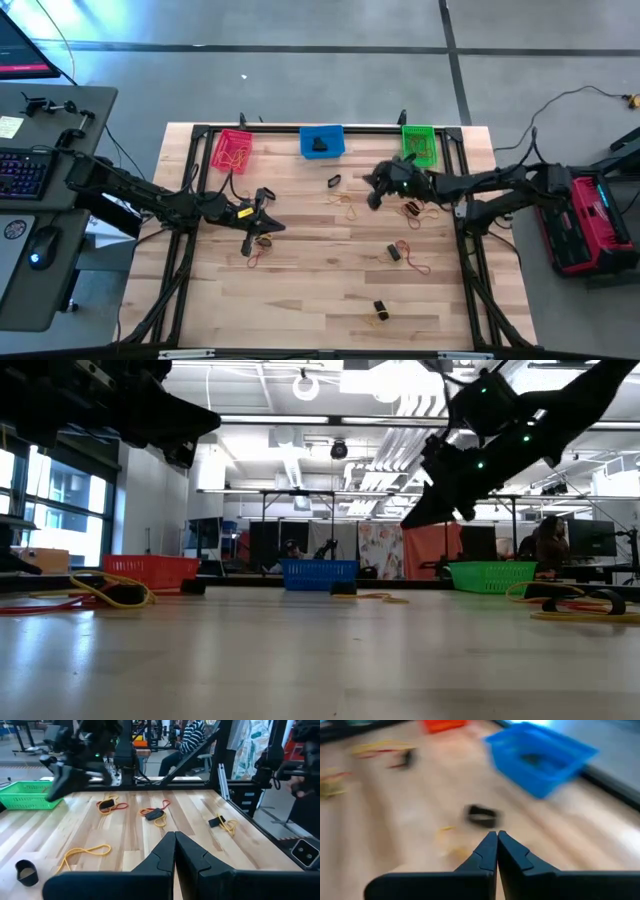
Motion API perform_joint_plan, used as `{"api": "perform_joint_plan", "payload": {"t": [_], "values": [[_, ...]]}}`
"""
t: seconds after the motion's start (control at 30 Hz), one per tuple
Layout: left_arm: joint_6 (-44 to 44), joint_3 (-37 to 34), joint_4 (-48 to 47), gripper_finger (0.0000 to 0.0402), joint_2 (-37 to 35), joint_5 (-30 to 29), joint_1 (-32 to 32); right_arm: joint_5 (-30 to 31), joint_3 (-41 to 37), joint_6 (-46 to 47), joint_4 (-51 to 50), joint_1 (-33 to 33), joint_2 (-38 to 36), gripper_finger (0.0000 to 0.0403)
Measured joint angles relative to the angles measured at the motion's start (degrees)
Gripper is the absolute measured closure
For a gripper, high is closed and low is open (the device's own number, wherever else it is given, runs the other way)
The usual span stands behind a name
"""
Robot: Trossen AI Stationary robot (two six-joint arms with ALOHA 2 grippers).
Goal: Sort rubber bands into baskets
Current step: Put the yellow rubber band into the red bin
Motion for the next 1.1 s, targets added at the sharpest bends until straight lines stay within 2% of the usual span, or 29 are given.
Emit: {"api": "perform_joint_plan", "payload": {"t": [0.13, 0.3, 0.53, 0.73, 0.9, 1.1], "values": [[0.2, 0.0, -1.0, 0.0401, 0.0, 0.4, 0.0, -4.2, -0.3, 2.0, -1.7, 5.7, 0.0, 0.0403], [-0.7, 0.0, -3.7, 0.0402, 0.0, 0.4, 0.0, -7.9, 2.7, 7.9, -11.8, 13.0, 0.0, 0.0403], [-0.7, 0.0, -4.7, 0.0401, 0.0, 0.4, 0.0, -7.7, 11.1, 18.5, -39.4, 20.8, 0.0, 0.0403], [-0.4, 0.0, -4.7, 0.0401, 0.0, 0.4, 0.0, -3.3, 19.2, 25.2, -60.1, 25.5, 0.0, 0.0398], [-0.3, 0.0, -4.7, 0.0402, 0.0, 0.4, 0.0, -0.2, 23.3, 32.9, -74.3, 28.2, 0.0, 0.0359], [-0.1, 0.0, -4.6, 0.0401, 0.0, 0.4, 0.0, 0.2, 20.8, 34.6, -82.0, 28.7, 0.0, 0.0286]]}}
